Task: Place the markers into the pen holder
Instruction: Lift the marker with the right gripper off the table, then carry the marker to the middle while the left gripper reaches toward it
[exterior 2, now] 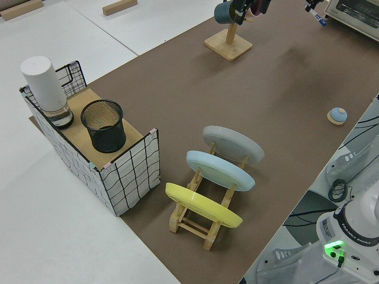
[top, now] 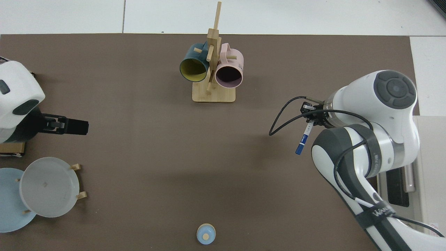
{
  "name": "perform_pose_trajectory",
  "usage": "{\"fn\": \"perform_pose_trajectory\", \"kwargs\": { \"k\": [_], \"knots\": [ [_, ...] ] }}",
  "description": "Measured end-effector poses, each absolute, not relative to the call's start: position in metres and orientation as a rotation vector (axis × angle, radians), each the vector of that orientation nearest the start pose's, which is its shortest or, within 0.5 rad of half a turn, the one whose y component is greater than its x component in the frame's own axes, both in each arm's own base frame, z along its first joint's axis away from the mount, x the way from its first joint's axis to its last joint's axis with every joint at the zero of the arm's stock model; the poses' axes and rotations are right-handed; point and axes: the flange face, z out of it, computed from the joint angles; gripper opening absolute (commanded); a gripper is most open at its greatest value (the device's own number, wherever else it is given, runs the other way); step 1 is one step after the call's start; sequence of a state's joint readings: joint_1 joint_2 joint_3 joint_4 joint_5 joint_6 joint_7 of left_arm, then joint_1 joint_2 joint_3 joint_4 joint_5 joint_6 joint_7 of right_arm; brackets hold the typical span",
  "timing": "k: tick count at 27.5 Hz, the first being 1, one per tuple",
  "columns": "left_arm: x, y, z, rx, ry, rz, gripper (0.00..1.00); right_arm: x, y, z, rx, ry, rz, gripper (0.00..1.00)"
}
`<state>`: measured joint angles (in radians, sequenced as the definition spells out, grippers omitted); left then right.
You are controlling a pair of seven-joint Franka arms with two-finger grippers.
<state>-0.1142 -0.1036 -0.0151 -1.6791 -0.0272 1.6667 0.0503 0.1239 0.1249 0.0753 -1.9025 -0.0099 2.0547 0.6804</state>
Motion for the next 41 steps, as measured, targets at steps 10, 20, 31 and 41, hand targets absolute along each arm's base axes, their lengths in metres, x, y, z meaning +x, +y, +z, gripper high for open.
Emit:
{"fn": "perform_pose_trajectory", "kwargs": {
  "k": [10,20,31,41],
  "knots": [
    [0.512,-0.141,0.641,-3.195,0.613,-0.149,1.00,0.575,0.122,0.514,-2.972,0.771,0.018,0.00],
    [0.496,-0.183,0.627,-3.160,1.132,-0.096,1.00,0.561,0.192,0.570,-2.864,0.935,-0.030,0.00],
    [0.463,-0.194,0.615,-3.159,1.586,-0.138,1.00,0.534,0.277,0.583,-2.765,1.081,-0.001,0.00],
    [0.436,-0.206,0.604,-3.098,1.674,-0.349,1.00,0.525,0.303,0.592,-2.596,1.265,0.057,0.00]
  ]
}}
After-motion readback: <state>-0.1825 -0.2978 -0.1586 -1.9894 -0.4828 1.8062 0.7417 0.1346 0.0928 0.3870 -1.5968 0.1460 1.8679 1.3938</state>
